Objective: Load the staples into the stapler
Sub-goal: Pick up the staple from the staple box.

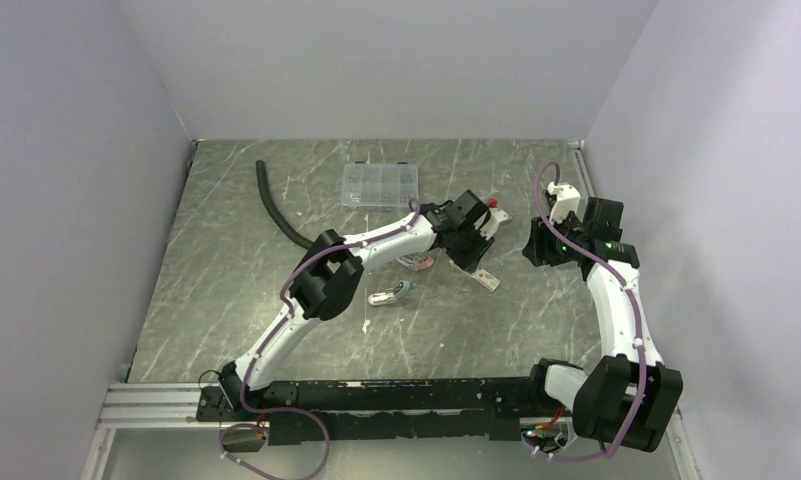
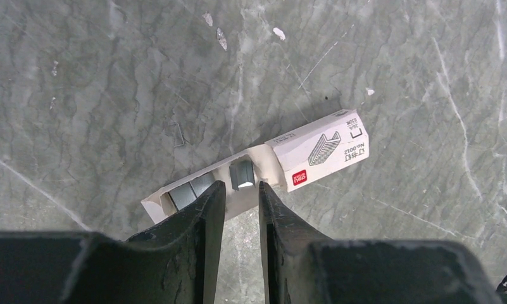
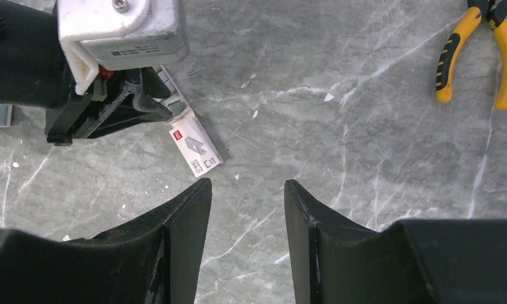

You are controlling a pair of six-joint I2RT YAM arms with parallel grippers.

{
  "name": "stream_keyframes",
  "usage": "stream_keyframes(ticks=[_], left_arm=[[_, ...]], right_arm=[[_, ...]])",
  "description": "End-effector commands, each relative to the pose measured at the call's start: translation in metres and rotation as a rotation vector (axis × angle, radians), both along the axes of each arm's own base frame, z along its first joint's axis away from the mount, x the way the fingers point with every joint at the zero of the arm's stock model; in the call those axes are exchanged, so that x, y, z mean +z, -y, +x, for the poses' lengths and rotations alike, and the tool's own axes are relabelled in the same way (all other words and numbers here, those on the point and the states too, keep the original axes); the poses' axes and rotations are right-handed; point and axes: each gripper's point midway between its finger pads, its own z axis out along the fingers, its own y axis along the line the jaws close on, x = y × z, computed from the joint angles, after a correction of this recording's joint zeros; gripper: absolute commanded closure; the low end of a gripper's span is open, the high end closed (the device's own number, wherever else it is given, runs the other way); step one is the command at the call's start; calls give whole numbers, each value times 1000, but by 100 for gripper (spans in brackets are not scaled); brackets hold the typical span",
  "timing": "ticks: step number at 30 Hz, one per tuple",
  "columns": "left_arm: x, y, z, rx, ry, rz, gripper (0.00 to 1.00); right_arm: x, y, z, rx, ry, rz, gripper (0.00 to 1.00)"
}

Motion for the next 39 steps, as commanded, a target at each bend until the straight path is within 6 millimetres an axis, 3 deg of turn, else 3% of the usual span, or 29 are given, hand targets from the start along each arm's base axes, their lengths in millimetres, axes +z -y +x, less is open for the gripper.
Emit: stream_keyframes(ticks=[1, 23, 39], left_arm=[[4, 10, 2, -22, 29, -15, 69], [-1, 13, 5, -33, 38, -11, 77], [19, 16, 6, -32, 50, -42, 86]], right_arm=[[8, -2, 4, 27, 49, 3, 50], [6, -3, 3, 42, 36, 17, 50], [5, -4, 3, 48, 34, 18, 49]])
